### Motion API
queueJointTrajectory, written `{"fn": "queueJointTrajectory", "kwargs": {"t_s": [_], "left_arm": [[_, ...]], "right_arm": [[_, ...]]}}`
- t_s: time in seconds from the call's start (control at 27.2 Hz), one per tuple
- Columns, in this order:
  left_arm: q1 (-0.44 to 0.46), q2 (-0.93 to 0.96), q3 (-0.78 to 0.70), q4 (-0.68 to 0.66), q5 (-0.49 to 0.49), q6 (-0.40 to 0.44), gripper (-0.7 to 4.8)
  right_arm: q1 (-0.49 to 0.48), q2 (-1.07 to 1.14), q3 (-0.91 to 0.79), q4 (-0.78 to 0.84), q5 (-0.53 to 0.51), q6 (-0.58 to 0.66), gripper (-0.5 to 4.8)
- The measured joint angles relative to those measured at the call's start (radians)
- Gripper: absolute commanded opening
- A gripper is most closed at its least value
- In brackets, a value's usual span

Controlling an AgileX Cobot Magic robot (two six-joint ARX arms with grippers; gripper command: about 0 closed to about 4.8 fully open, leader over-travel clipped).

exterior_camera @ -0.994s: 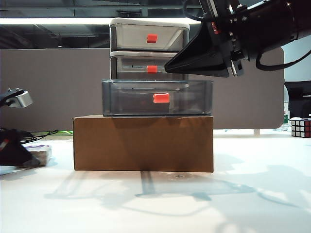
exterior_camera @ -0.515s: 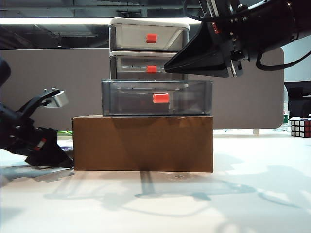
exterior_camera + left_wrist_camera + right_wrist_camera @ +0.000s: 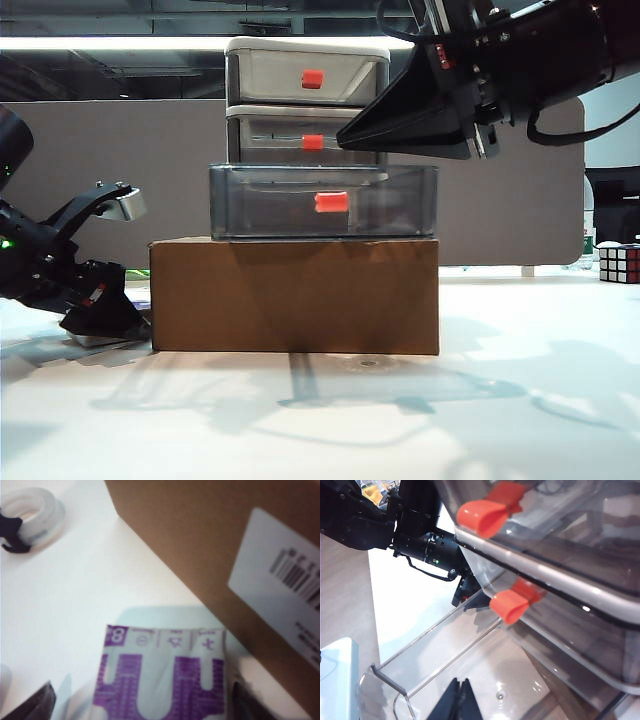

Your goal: Open the third layer of the drawer on the table, pick up a pack of napkins on the table and put it in, and finally close the drawer.

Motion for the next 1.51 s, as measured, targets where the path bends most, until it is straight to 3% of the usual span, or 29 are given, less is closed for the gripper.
{"fn": "queueJointTrajectory", "kwargs": {"t_s": [0.07, 0.26, 0.37, 0.66, 0.81, 0.88, 1.21, 1.36, 1.51], "left_arm": [[0.000, 0.000, 0.000, -0.008, 0.004, -0.008, 4.28], [0.000, 0.000, 0.001, -0.036, 0.020, -0.019, 2.10], [0.000, -0.001, 0.001, -0.040, 0.031, -0.019, 1.49], [0.000, -0.008, 0.005, -0.053, 0.025, -0.019, 1.47], [0.000, -0.087, -0.002, -0.134, -0.045, -0.018, 1.48], [0.000, -0.215, -0.002, -0.214, -0.089, -0.018, 1.53], [-0.056, -0.636, -0.001, -0.649, -0.065, -0.022, 1.56], [-0.163, -0.796, -0.001, -0.762, -0.023, -0.057, 1.57], [-0.300, -0.850, -0.001, -0.723, 0.002, -0.072, 1.57]], "right_arm": [[0.000, 0.000, 0.000, 0.000, 0.000, 0.000, -0.06], [0.000, 0.000, 0.000, 0.000, 0.000, 0.000, -0.06], [0.000, 0.000, 0.000, 0.000, 0.000, 0.000, -0.06], [0.000, 0.000, 0.000, -0.012, 0.000, 0.000, -0.06], [0.000, 0.000, 0.000, -0.012, 0.000, 0.000, -0.06], [0.000, -0.002, 0.000, -0.012, 0.000, 0.000, -0.06], [0.000, -0.051, 0.000, -0.012, -0.001, 0.003, -0.06], [0.000, -0.080, 0.000, -0.011, 0.000, 0.006, -0.06], [0.000, -0.098, 0.000, -0.011, 0.001, 0.011, -0.06]]}}
